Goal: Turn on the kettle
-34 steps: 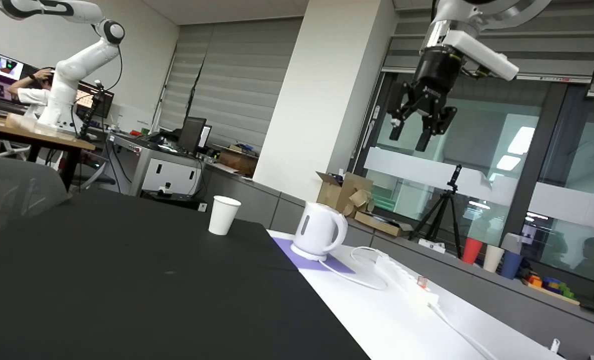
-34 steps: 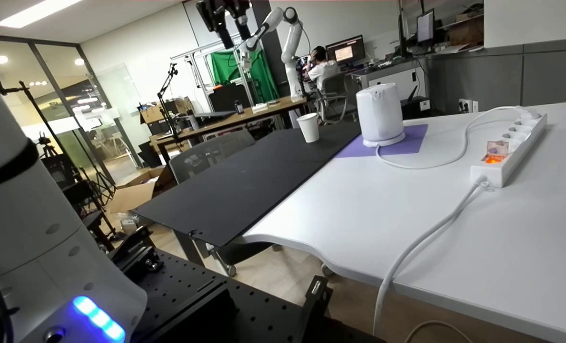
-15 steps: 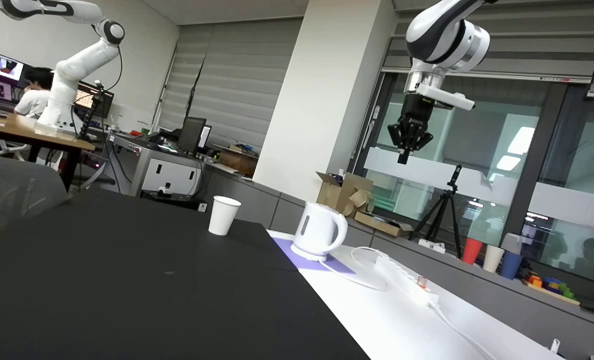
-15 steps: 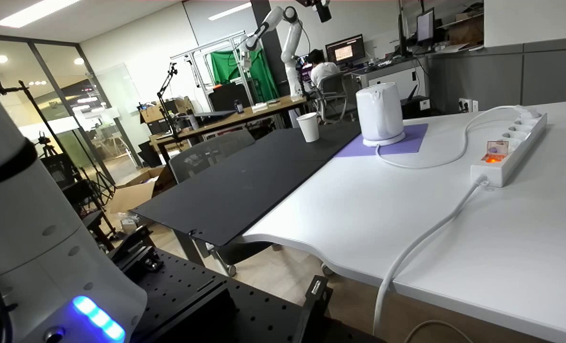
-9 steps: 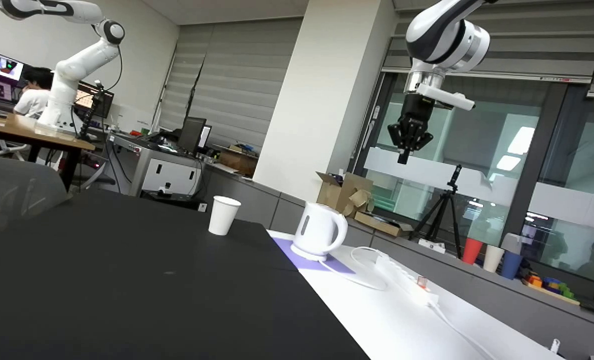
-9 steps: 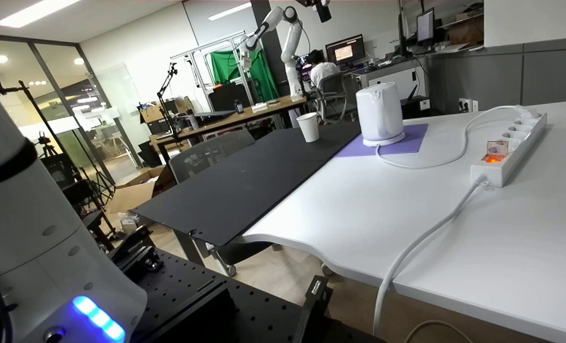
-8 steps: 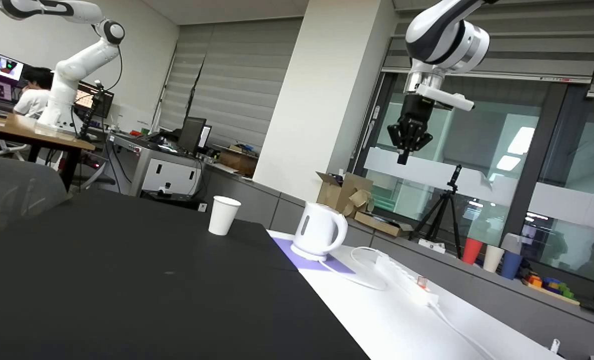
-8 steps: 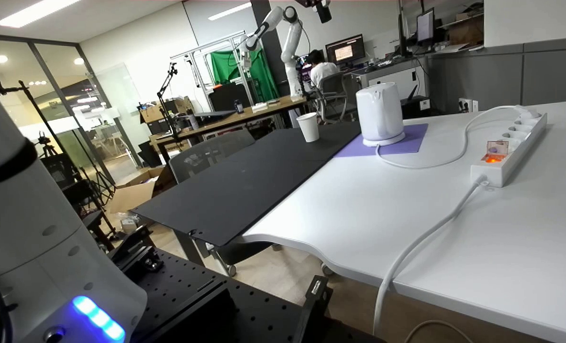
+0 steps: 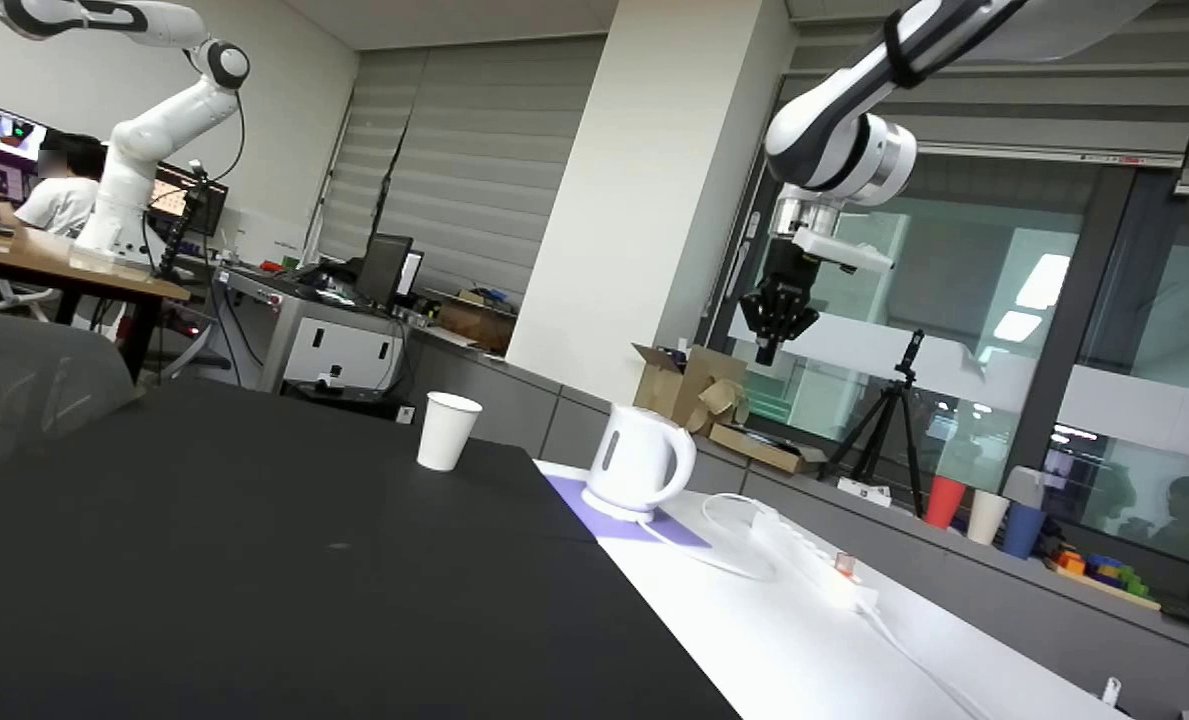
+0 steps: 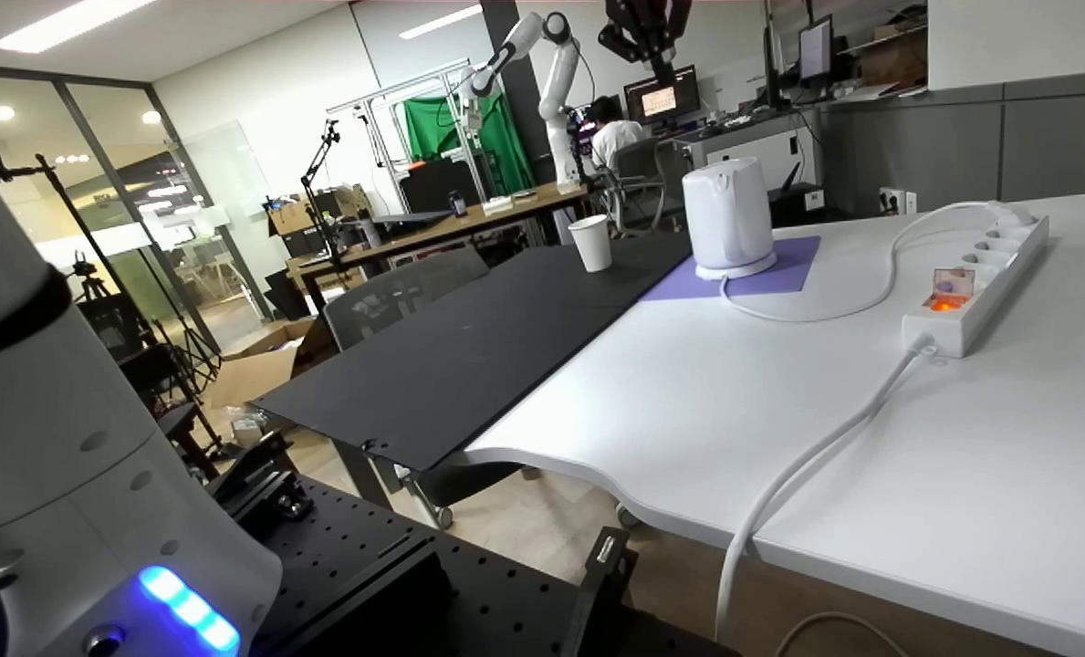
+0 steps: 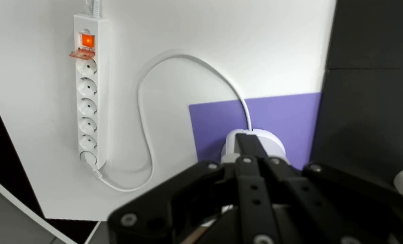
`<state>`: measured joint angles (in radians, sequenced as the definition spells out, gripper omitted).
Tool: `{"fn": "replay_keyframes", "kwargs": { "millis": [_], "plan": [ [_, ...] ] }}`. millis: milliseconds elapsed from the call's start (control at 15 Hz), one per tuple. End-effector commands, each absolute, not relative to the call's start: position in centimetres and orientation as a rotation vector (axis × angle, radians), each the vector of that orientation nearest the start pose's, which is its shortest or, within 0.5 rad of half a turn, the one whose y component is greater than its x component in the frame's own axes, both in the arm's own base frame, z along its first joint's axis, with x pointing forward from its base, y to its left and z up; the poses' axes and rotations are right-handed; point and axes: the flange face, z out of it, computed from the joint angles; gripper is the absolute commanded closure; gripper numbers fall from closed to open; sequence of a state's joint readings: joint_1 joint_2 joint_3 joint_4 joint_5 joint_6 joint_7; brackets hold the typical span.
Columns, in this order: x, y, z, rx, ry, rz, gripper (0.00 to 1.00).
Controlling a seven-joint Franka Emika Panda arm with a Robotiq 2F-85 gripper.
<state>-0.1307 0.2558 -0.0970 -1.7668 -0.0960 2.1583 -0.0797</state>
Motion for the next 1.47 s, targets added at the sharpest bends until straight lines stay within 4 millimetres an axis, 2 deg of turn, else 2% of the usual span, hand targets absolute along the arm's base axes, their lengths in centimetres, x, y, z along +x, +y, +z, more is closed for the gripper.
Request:
{"fn": "replay_keyframes", "kwargs": {
  "millis": [0,267,467,533,600,800,1067,1267,1333,1400],
  "plan": [
    [67.8,-15.1,39.7,-3.251,-0.042,-0.06,1.0],
    [70.8,-15.4,35.3,-3.238,-0.16,0.135,1.0],
    [72.8,-15.6,33.8,-3.252,-0.209,0.197,1.0],
    [73.3,-15.6,33.5,-3.256,-0.223,0.212,1.0],
    [73.5,-16.5,34.1,-3.26,-0.233,0.225,1.0],
    [74.4,-17.7,34.4,-3.253,-0.26,0.254,1.0],
    [74.8,-19.0,34.3,-3.226,-0.276,0.317,1.0],
    [75.0,-18.3,33.0,-3.211,-0.276,0.392,1.0],
    [74.8,-17.8,32.7,-3.235,-0.203,0.455,1.0],
    [74.4,-18.5,32.7,-3.205,-0.264,0.41,0.99]
  ]
}}
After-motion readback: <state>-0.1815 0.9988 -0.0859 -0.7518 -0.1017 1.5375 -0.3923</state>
